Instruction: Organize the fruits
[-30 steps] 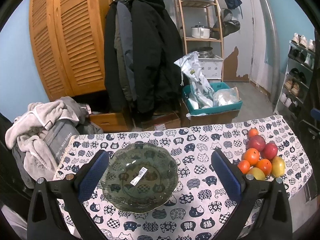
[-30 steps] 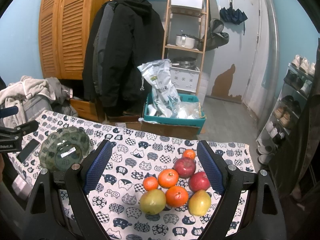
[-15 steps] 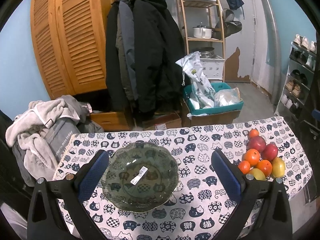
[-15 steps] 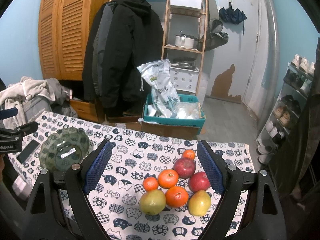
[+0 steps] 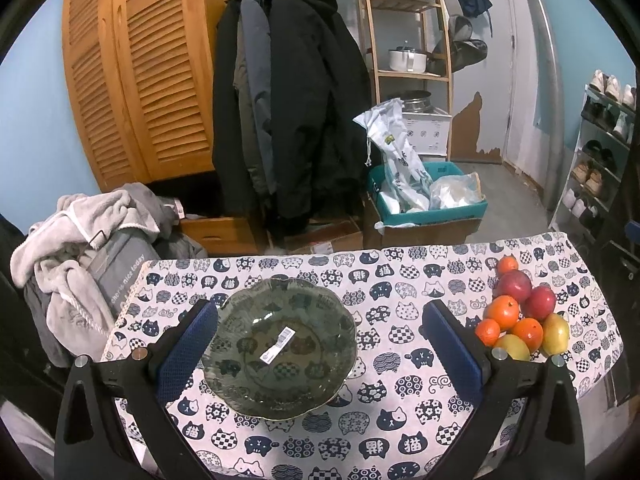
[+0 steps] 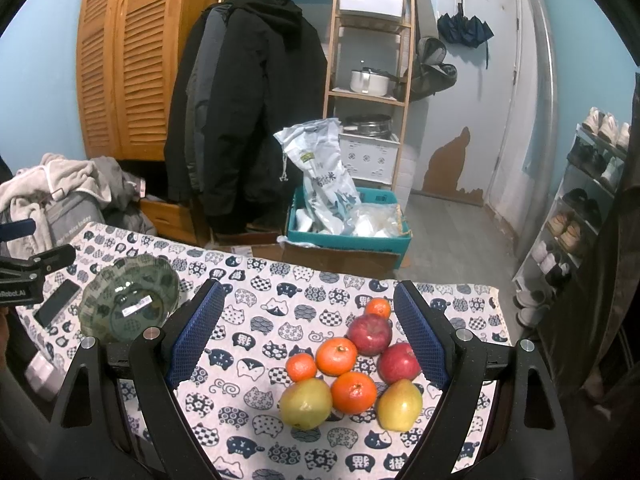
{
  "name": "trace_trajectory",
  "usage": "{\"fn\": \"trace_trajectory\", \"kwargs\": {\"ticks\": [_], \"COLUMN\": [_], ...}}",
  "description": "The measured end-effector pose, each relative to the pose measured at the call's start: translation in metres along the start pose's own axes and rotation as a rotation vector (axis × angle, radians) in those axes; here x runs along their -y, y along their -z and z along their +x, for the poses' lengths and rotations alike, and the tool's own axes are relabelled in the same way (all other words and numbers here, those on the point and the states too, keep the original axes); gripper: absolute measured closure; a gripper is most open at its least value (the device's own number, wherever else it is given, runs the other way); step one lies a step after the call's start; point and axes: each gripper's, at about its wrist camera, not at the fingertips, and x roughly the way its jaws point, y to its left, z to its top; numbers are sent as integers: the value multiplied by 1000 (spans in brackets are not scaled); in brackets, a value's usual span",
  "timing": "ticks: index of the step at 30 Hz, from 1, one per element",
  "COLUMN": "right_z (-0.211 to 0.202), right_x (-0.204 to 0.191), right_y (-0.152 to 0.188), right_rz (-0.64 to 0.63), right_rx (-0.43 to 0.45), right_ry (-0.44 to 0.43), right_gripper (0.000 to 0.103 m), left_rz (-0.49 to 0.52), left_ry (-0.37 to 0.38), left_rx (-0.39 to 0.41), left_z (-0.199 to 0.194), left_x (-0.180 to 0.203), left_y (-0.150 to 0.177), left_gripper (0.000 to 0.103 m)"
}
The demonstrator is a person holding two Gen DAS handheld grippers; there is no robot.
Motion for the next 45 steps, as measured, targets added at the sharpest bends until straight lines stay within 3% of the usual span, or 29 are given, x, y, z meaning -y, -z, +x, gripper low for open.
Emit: {"fn": "trace_trajectory", "kwargs": {"ticks": [26,35,45], "right_z": [0,8,25], "right_x": [6,36,75], "right_y": [-5,-13,-3], "right_rz": [-22,8,46], "right_rx": [-2,-33,-122], "right_ry": [-22,-23,-7], "right_gripper": [18,18,18], "left_rz": [44,76,125], "left_ry": [25,31,99], "left_rx": [0,-23,-45], "left_z": [3,13,26], "left_x": [11,24,56], "left_y": [0,-4,-9], "left_gripper": [0,0,0]}}
